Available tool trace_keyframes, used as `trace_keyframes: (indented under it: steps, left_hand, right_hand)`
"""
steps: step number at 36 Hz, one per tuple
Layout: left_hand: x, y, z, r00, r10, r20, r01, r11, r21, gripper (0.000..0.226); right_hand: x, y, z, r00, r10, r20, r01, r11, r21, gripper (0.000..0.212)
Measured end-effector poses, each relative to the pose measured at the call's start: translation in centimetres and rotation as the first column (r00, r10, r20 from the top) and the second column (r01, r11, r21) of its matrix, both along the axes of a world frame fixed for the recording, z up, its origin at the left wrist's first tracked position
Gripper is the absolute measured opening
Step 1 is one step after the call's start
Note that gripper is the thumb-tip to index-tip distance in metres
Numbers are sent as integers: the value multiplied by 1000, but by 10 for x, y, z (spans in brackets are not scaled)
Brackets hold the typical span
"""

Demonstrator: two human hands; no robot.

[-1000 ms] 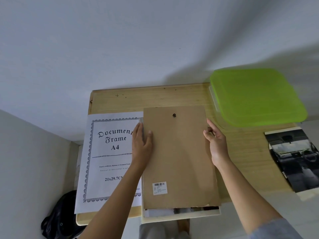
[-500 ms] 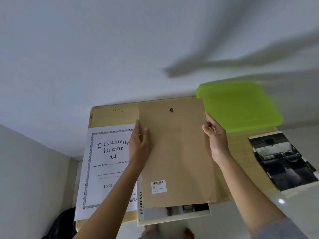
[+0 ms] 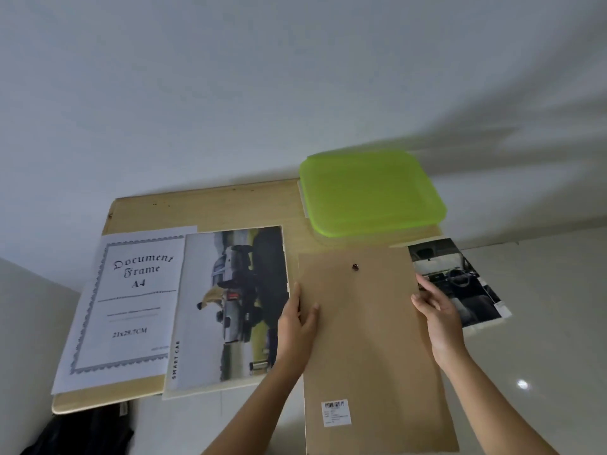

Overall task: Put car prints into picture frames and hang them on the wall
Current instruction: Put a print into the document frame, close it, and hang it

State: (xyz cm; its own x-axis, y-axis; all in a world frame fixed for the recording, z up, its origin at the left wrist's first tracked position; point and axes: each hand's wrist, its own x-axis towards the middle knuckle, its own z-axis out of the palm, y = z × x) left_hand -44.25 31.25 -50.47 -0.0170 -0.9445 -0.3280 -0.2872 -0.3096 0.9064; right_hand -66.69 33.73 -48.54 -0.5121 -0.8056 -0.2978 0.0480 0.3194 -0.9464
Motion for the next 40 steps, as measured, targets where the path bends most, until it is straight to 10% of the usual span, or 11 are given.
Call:
trace_keyframes:
  steps: [16,27,32,40]
  left_hand:
    - [-45,-31,-28,902,-39,431,52,999,-18,68]
    - [-50,-35,-51,644,-250,723,327,944,36,78]
    - [-46,-38,-64,606,-249,755,380,925,0,94]
    - [-40,-49,-63,567,-306,765,440,898,32,97]
  right_hand:
    - [-24,-28,-47,855,290,-430,-246,957,157,48]
    - [7,-32,-70,640,450,-623,-387,889,244,47]
    - [21,-27,-88,460,474,-751,-440,856,271,43]
    - [27,-31,-84,431,489,-758,-391,859,331,45]
